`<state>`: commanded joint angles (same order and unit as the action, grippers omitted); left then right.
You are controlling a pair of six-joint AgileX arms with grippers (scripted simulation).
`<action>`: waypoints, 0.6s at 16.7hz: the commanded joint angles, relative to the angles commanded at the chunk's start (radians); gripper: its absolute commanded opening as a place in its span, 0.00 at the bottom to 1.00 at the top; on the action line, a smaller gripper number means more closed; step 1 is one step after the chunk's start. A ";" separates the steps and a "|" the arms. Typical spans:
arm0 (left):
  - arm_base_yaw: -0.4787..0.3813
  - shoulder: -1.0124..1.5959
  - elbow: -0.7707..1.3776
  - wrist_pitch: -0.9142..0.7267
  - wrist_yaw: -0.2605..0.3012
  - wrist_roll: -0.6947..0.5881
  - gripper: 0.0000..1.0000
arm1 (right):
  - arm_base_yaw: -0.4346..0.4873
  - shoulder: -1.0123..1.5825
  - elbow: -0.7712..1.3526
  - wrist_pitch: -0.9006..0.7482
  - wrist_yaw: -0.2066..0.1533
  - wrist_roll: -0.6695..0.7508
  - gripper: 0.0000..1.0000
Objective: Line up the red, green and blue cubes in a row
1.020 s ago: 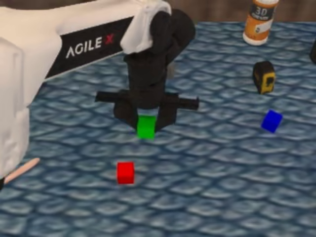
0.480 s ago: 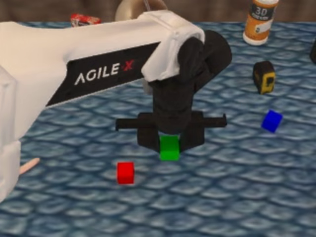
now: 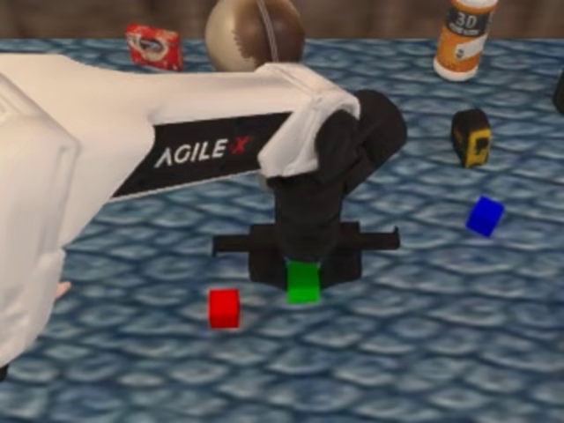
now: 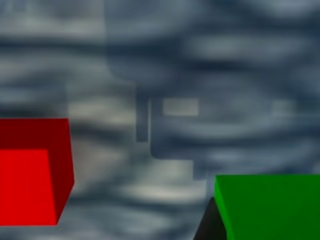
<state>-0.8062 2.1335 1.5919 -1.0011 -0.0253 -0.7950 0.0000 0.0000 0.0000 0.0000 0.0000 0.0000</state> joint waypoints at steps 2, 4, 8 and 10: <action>-0.001 0.021 -0.045 0.068 0.000 0.002 0.00 | 0.000 0.000 0.000 0.000 0.000 0.000 1.00; -0.001 0.031 -0.066 0.096 0.000 0.001 0.00 | 0.000 0.000 0.000 0.000 0.000 0.000 1.00; -0.001 0.031 -0.067 0.096 0.000 0.001 0.08 | 0.000 0.000 0.000 0.000 0.000 0.000 1.00; -0.001 0.031 -0.067 0.096 0.000 0.001 0.23 | 0.000 0.000 0.000 0.000 0.000 0.000 1.00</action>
<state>-0.8071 2.1649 1.5252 -0.9049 -0.0254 -0.7939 0.0000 0.0000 0.0000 0.0000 0.0000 0.0000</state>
